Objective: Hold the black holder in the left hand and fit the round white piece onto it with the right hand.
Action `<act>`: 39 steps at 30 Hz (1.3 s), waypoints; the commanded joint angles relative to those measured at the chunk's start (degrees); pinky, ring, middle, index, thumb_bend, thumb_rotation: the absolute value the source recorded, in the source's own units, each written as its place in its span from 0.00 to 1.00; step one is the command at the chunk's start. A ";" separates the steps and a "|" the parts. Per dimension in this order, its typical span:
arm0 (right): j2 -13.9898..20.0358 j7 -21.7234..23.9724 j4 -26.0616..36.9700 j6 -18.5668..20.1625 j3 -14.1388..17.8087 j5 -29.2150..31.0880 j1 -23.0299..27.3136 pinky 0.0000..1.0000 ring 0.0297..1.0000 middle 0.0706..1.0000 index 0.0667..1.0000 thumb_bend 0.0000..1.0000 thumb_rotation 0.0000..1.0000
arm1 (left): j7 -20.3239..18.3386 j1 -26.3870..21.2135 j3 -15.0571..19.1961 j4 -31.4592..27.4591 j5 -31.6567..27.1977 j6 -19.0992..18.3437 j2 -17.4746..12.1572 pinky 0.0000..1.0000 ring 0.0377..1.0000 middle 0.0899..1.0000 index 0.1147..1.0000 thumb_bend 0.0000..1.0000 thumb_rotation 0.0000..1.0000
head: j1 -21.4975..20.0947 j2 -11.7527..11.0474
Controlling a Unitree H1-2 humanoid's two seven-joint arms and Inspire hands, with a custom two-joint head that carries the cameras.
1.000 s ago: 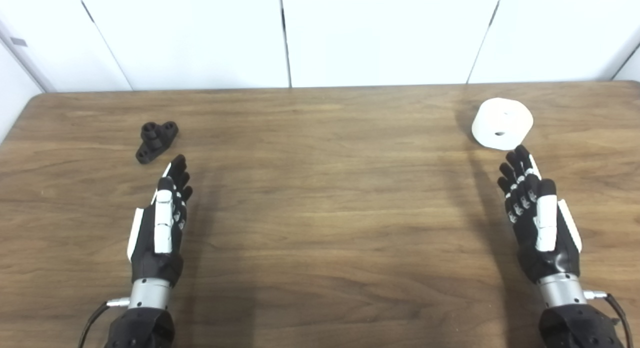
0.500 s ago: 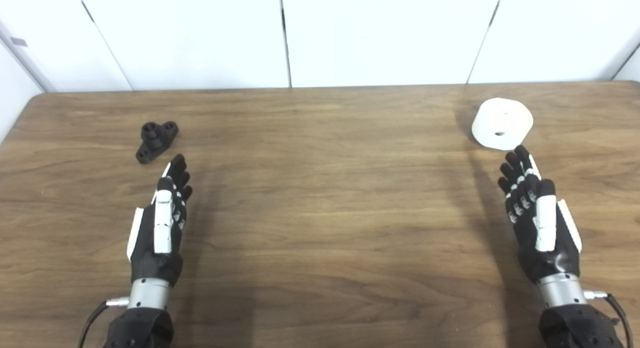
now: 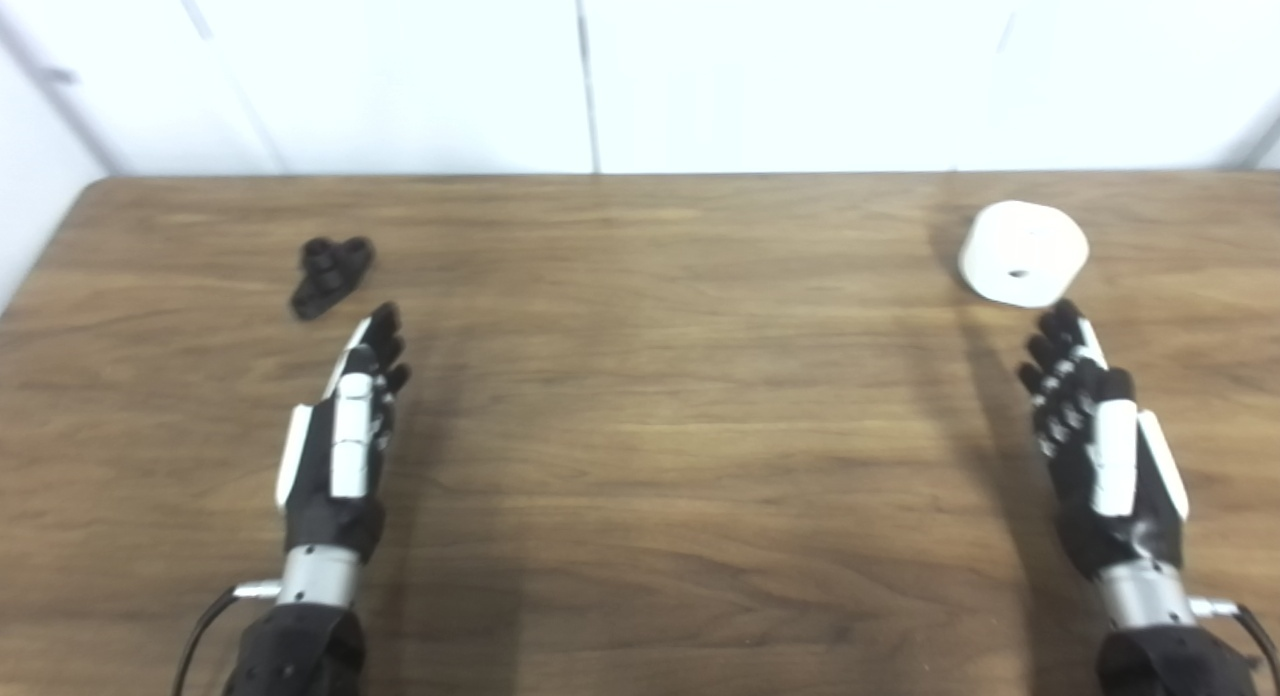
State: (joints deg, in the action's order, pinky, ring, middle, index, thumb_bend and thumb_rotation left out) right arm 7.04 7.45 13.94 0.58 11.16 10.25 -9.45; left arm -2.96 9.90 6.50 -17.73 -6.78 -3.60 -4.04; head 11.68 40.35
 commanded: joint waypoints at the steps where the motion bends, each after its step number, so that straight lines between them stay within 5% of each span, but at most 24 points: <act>1: 2.33 1.24 0.35 -3.16 0.35 0.84 -1.13 1.00 1.00 1.00 1.00 0.60 1.00 | 0.40 0.70 -0.81 -0.39 1.14 2.71 0.87 0.98 1.00 1.00 0.94 0.56 0.96 | 0.60 -0.50; 7: 3.52 2.01 -3.13 -5.31 0.90 2.02 -1.30 1.00 1.00 1.00 1.00 0.62 1.00 | 2.10 1.00 -2.19 2.32 3.47 4.94 2.32 1.00 1.00 1.00 0.93 0.57 0.96 | 4.76 -5.51; 13: 4.30 2.49 -5.50 -7.93 0.53 2.04 -1.16 1.00 1.00 1.00 1.00 0.73 1.00 | 2.74 1.25 -3.27 5.63 4.48 9.11 3.04 1.00 1.00 1.00 0.93 0.47 0.98 | 6.48 -9.34; 17: 4.36 2.96 -6.40 -9.02 0.49 3.11 -1.23 1.00 1.00 1.00 1.00 0.64 1.00 | 2.28 1.45 -3.89 6.95 3.72 10.77 3.16 1.00 1.00 1.00 0.94 0.42 1.00 | 6.60 -11.01; 29: 4.57 3.18 -7.98 -10.79 0.14 2.90 -1.08 1.00 1.00 1.00 1.00 0.62 1.00 | 2.16 1.45 -4.36 8.28 4.64 12.27 2.68 1.00 1.00 1.00 0.96 0.44 0.99 | 5.18 -11.45; 37: 4.64 3.66 -8.65 -12.29 -0.29 2.90 -1.25 1.00 1.00 0.99 1.00 0.61 1.00 | 2.86 1.90 -4.49 7.56 8.36 12.06 1.69 1.00 1.00 1.00 0.96 0.49 0.86 | 4.07 -11.65; 39: 4.50 3.20 -8.08 -11.82 -0.40 2.54 -1.46 1.00 1.00 0.99 1.00 0.60 1.00 | 3.43 2.20 -4.35 6.44 10.40 11.75 1.44 1.00 1.00 1.00 0.95 0.49 0.75 | 3.77 -11.56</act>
State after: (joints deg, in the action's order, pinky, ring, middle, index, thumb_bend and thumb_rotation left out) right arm 12.14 10.74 7.53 -9.70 11.23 12.76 -10.08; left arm -0.15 10.52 2.25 -10.52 1.97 7.10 -2.01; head 15.47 28.74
